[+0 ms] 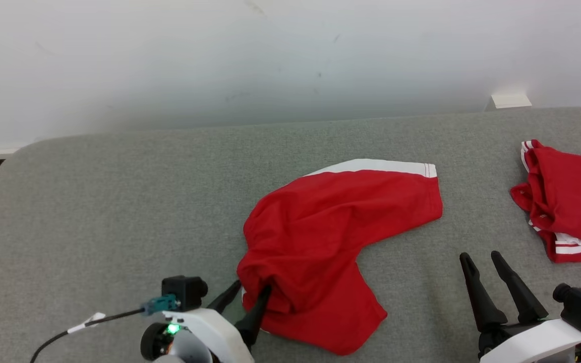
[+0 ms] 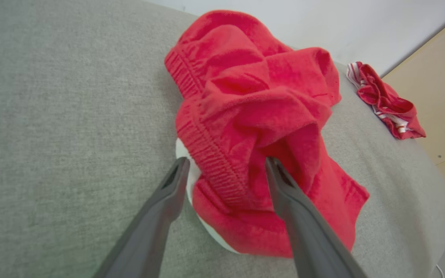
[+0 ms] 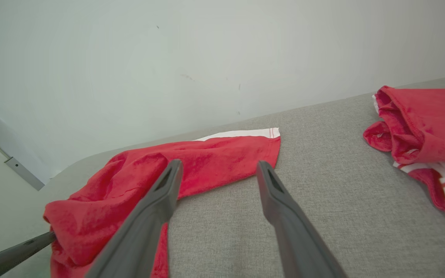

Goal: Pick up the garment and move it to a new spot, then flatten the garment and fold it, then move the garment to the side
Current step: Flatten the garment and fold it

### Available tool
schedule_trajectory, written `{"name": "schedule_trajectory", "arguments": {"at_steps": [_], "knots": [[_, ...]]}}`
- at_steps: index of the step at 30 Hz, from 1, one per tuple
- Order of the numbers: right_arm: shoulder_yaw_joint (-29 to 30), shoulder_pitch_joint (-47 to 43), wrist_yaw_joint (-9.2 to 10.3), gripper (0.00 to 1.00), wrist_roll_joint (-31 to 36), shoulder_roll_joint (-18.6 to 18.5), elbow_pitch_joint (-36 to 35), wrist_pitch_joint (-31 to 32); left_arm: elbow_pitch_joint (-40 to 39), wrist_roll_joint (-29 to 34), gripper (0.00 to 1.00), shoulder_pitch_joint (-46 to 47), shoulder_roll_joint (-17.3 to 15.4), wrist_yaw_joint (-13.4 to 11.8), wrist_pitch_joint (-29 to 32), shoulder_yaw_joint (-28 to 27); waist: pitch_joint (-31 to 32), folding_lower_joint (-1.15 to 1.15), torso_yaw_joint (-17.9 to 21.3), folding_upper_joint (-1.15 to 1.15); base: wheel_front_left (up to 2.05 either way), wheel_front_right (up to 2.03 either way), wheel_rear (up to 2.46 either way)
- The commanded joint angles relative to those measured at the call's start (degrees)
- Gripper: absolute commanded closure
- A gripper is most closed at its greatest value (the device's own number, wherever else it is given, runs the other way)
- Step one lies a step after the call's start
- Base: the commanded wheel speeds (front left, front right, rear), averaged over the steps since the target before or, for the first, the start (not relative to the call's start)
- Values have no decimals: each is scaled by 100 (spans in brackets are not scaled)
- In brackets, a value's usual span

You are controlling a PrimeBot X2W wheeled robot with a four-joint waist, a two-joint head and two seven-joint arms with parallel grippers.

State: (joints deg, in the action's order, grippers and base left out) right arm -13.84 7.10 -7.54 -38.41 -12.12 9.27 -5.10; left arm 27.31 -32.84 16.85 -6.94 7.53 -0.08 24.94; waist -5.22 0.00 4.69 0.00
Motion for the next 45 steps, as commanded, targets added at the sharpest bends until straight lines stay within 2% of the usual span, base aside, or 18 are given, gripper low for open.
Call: {"name": "schedule_trajectory", "arguments": {"at_steps": [1,5,6,7,9,13,18,25,27,31,37,38,39,40,41,45], "knots": [[-1,58,13,0,28,-3,-6,8,46,-43,0,108,-50,-9,-31,-3,-40,0,50,0,0,0,0],[-31,101,13,0,36,23,36,-31,383,-139,0,320,-72,-9,-128,6,-84,0,145,0,0,0,0],[-33,94,13,0,40,26,56,-39,469,-160,5,358,-64,-9,-152,7,-87,0,157,0,0,0,0],[-40,93,13,0,47,28,69,-43,526,-178,56,398,-56,-9,-177,18,-87,0,168,0,0,0,0],[-47,100,13,0,50,29,83,-72,600,-163,100,486,-87,-9,-315,-13,-94,0,186,0,0,0,0],[-14,59,13,0,56,19,109,-116,595,-152,100,536,-147,-9,-425,16,-78,0,171,0,0,0,0],[63,-32,13,0,82,-2,140,-120,183,-155,100,551,-268,-48,-486,-25,-36,0,76,0,0,0,0],[-22,34,13,0,143,5,156,36,-218,279,100,768,-842,-288,-456,-95,-76,0,4,0,0,0,0],[-96,75,13,0,142,27,142,105,-63,563,100,885,-1115,-312,-578,-9,-135,0,58,0,0,0,0],[-134,115,13,0,157,11,112,207,391,1038,100,1153,-1433,-340,-1048,99,-297,0,194,0,0,0,0],[-166,199,13,0,155,10,81,309,1402,1584,99,1574,-1630,-370,-1379,369,-524,0,351,0,0,0,0],[-183,219,13,0,153,16,74,328,1589,1628,88,1624,-1625,-362,-1395,390,-559,0,376,0,0,0,0],[-190,233,13,0,153,18,69,332,1763,1647,67,1674,-1606,-351,-1424,409,-583,0,391,0,0,0,0],[-200,233,13,0,151,19,78,347,1921,1632,27,1716,-1562,-355,-1430,400,-595,0,401,0,0,0,0],[-212,225,13,0,146,21,92,353,2058,1581,0,1733,-1506,-341,-1451,388,-594,0,407,0,0,0,0],[-207,168,13,0,135,25,139,373,2239,1392,0,1764,-1327,-268,-1500,286,-517,0,352,0,0,0,0]]}}
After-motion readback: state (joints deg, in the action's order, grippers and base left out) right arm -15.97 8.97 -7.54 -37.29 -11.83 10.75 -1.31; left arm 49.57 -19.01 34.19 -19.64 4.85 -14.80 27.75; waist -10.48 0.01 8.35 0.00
